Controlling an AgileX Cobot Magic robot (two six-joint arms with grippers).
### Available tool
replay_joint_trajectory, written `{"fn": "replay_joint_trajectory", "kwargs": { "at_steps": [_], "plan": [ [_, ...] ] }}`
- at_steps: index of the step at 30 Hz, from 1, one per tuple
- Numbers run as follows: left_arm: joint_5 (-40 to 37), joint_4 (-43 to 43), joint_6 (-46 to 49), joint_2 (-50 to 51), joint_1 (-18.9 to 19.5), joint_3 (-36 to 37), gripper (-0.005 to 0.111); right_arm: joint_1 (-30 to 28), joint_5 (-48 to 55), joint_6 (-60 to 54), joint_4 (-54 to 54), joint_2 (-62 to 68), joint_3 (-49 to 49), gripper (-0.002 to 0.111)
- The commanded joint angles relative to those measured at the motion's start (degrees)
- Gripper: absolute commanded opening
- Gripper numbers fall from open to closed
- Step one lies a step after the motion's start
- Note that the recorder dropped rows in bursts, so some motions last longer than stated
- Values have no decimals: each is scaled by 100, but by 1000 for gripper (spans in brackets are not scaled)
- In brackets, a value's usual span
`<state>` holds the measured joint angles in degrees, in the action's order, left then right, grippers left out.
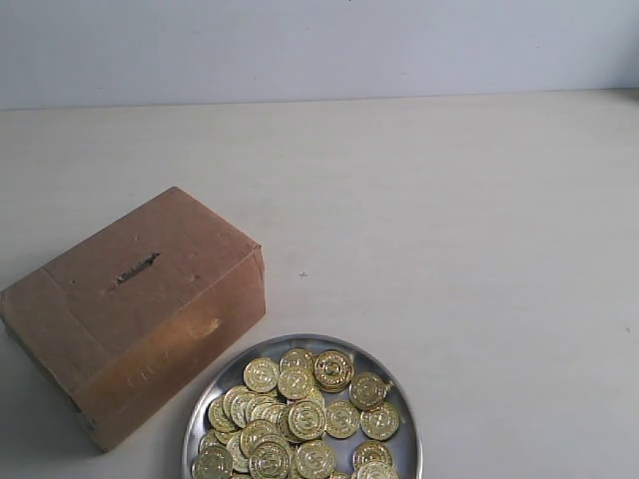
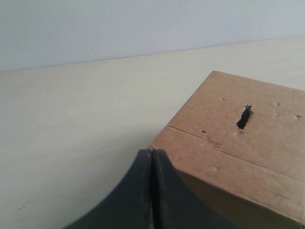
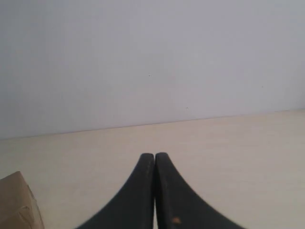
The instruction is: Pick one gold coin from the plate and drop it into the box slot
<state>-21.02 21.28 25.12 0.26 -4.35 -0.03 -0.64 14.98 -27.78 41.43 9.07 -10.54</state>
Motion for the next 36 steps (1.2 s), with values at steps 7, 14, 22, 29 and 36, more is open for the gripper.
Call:
{"fn": "replay_joint_trajectory", "kwargs": {
  "at_steps": [7, 14, 22, 29, 36],
  "plan": [
    [28, 8, -9, -26, -32, 3, 0, -42, -440, -52, 153, -907, 762, 0],
    [28, 8, -9, -26, -32, 3, 0, -42, -302, 518, -579, -907, 848, 0],
    [28, 8, -9, -26, -32, 3, 0, -42, -332, 2935, -3259, -907, 880, 0],
    [28, 8, -9, -26, -32, 3, 0, -31, -1302, 3347, -3902, -907, 1054, 0],
    [28, 8, -9, -26, -32, 3, 0, -31, -700, 2539, -4047, -907, 1054, 0]
  ]
}}
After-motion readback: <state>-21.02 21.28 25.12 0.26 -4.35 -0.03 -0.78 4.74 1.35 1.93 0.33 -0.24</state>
